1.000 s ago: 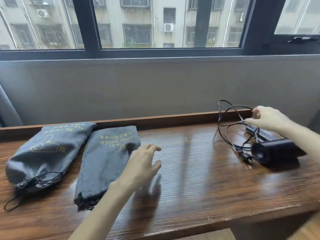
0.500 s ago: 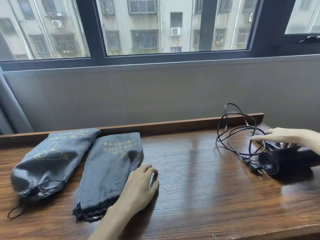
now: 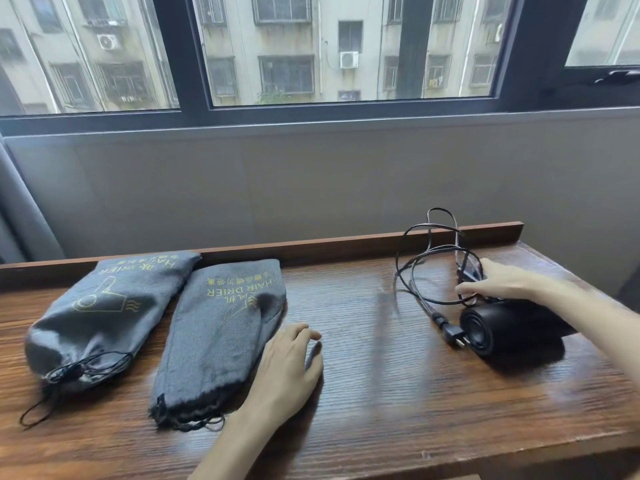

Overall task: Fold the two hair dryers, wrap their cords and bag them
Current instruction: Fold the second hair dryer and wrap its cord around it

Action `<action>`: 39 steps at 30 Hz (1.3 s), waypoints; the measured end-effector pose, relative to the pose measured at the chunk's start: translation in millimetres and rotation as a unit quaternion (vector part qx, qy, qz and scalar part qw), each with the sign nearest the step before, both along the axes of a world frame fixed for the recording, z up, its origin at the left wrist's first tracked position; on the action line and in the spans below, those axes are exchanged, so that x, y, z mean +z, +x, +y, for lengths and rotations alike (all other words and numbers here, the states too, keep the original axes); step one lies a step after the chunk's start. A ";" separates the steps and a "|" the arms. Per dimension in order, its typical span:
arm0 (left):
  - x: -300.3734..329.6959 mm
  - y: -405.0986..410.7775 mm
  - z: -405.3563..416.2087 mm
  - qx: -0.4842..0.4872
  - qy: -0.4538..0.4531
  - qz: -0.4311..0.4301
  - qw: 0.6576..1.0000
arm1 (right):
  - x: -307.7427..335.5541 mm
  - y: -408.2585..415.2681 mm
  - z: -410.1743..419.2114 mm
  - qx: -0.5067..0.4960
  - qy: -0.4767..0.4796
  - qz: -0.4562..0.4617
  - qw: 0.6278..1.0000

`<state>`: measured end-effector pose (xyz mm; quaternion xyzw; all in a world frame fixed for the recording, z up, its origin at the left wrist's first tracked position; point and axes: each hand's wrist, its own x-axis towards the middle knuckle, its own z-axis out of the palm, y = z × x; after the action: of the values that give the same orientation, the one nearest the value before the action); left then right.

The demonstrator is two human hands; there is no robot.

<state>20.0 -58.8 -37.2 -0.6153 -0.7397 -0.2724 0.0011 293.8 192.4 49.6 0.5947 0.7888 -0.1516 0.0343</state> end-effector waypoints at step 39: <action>58.4 70.0 -8.2 -0.155 0.000 0.132 0.979 | -29.3 -86.2 -114.3 -0.033 -0.210 0.382 0.899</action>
<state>89.9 -67.0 21.2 -0.7531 -0.6286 -0.1858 0.0568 207.6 78.2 20.2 0.4955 0.6710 -0.5306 -0.1507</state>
